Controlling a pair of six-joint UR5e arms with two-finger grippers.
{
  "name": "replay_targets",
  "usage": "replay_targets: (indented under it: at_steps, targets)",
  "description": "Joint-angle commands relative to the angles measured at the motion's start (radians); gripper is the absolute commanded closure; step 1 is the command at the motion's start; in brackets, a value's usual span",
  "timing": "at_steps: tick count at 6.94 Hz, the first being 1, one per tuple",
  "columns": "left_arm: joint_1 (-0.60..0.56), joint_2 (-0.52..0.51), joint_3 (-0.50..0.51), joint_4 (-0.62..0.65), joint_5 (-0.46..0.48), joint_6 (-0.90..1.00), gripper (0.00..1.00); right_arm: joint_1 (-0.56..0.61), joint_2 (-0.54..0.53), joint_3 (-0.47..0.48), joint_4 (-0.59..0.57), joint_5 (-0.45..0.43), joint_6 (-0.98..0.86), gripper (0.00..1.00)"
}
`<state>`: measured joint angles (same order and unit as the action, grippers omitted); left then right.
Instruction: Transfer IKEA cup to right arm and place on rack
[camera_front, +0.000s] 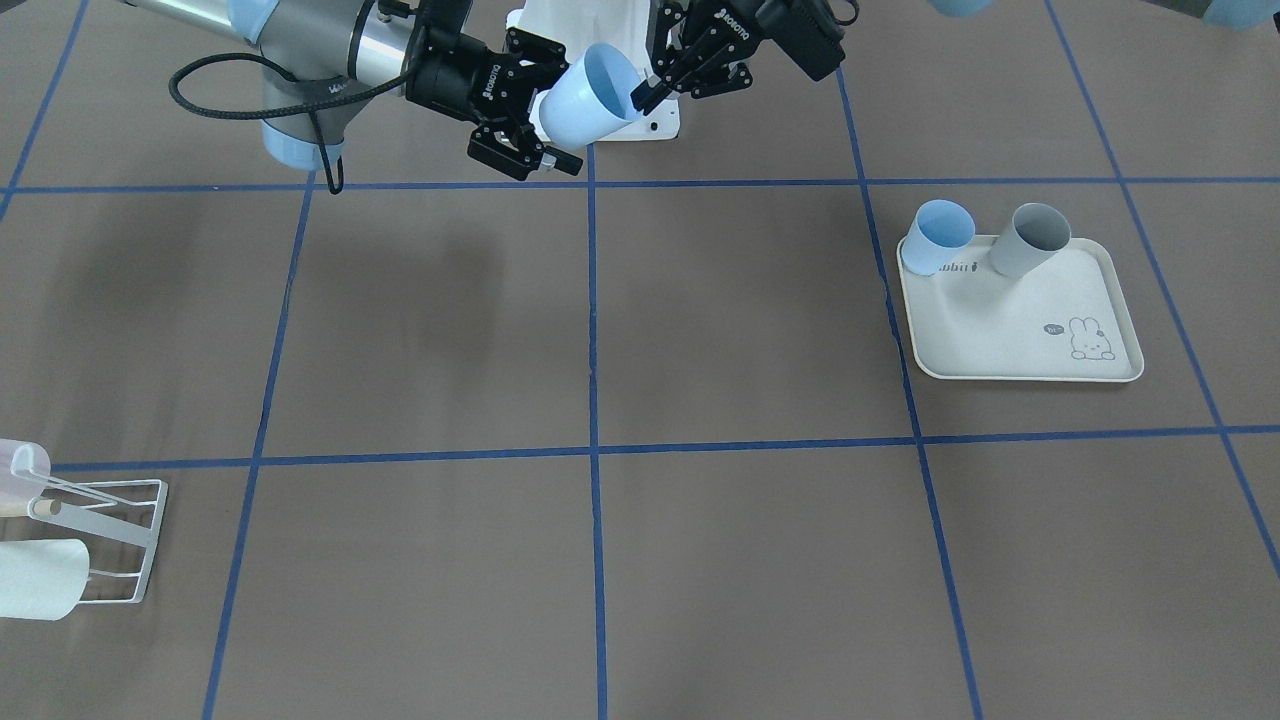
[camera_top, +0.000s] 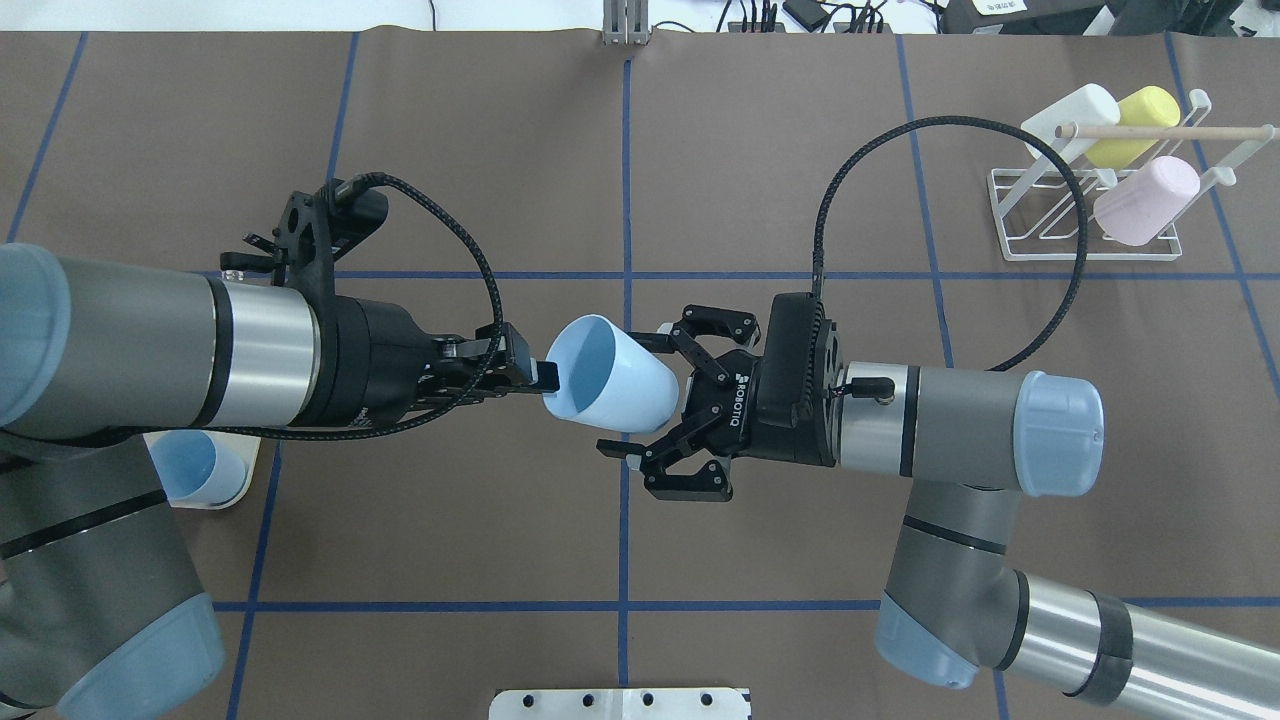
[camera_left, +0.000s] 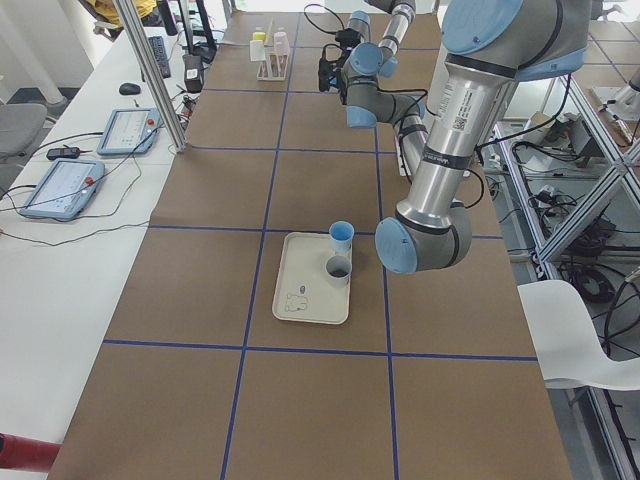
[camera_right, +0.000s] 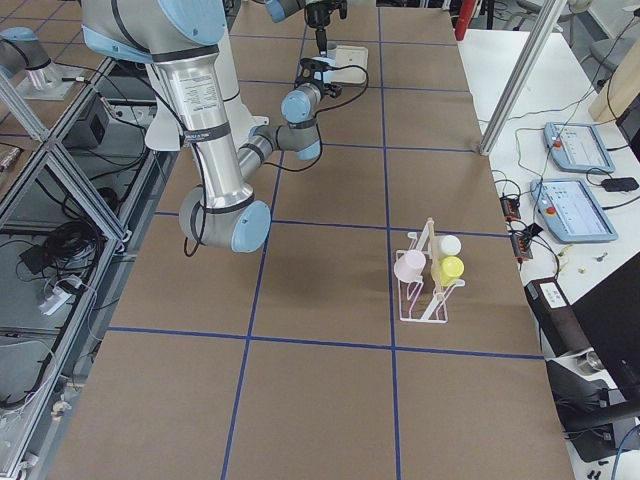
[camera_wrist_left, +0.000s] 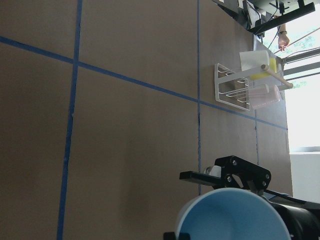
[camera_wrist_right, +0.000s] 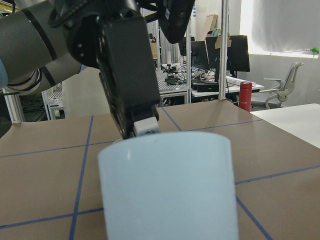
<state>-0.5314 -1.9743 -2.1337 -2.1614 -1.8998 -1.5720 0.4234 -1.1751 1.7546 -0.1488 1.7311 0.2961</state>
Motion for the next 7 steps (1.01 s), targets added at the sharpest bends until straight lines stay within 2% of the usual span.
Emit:
replay_targets:
  at_steps: [1, 3, 4, 5, 7]
  targets:
    - [0.008, 0.0, 0.008, 0.0, 0.01, 0.004, 1.0, 0.0, 0.0, 0.0, 0.002, -0.004, 0.0, 0.01]
    - [0.008, 0.0, 0.003, 0.0, 0.008, 0.006, 1.0, 0.0, 0.0, 0.0, 0.0, -0.021, -0.006, 0.02]
    - [0.007, 0.0, 0.001, 0.0, 0.007, 0.006, 1.0, 0.0, 0.0, 0.0, 0.0, -0.022, -0.003, 0.12]
    - [0.008, 0.0, 0.0, 0.0, 0.007, 0.006, 1.0, 0.0, 0.0, 0.0, 0.0, -0.021, 0.001, 0.28]
    - [0.007, -0.003, -0.002, -0.002, -0.007, 0.007, 0.98, 0.003, -0.006, 0.002, -0.002, -0.022, 0.002, 0.67]
